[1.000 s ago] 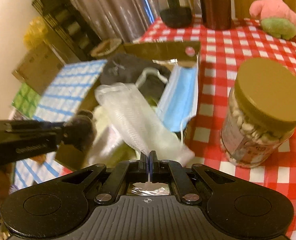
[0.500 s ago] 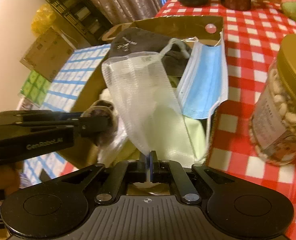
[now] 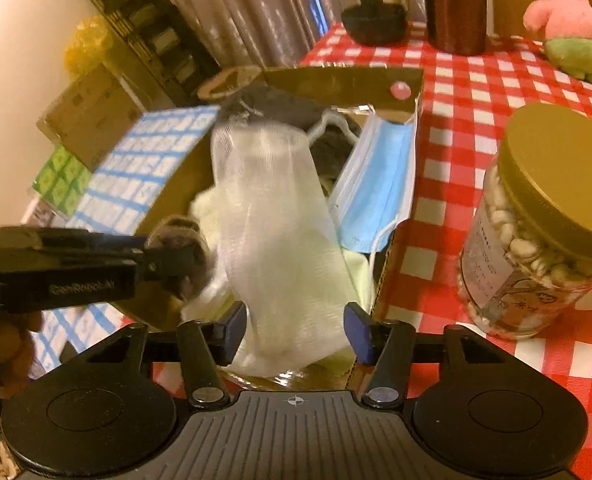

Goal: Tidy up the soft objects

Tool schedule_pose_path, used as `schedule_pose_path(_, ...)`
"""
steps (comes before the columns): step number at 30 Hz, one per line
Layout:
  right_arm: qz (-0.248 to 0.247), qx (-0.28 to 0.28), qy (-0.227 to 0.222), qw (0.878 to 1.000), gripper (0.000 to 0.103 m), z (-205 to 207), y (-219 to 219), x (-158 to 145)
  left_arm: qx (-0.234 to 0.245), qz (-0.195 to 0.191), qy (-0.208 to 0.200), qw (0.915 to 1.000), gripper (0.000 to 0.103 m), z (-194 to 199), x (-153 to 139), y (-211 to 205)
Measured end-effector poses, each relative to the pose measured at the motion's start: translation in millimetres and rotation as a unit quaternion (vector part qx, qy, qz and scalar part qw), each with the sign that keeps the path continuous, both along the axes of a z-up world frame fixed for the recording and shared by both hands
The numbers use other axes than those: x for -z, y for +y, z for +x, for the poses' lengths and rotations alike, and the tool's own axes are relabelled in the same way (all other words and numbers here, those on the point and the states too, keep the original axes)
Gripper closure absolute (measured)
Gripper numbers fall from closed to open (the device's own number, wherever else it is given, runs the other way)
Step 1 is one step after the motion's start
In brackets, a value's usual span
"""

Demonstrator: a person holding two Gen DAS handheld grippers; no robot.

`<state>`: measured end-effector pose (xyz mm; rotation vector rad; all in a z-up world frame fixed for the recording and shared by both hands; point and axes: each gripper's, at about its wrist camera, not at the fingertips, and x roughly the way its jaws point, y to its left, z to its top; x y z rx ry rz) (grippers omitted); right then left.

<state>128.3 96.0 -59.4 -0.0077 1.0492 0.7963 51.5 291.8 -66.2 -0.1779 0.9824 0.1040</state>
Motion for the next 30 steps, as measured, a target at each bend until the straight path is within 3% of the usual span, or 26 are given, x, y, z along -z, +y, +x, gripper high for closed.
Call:
schedule_pose_path(3, 0.0, 0.001, -0.012, 1.0, 0.048, -3.6, -3.5, -7.8, -0.007, 0.005, -0.003, 1.0, 0.051, -4.2, -3.8, 1.2)
schedule_pose_path(7, 0.003, 0.007, -0.02, 1.0, 0.047, -6.8, -10.0, -17.0, -0.007, 0.008, -0.008, 0.9999, 0.04, -9.8, -10.4, -0.6)
schedule_pose_path(23, -0.001, 0.037, -0.041, 0.998, 0.044, -29.3, -51.9, -43.2, -0.037, 0.01, -0.053, 0.9978, 0.019, -49.6, -36.9, -20.0)
schedule_pose_path(30, 0.003, 0.051, -0.056, 0.997, 0.039, -43.1, -76.0, -57.9, -0.074, 0.012, -0.059, 0.9954, 0.009, -71.8, -48.5, -35.5)
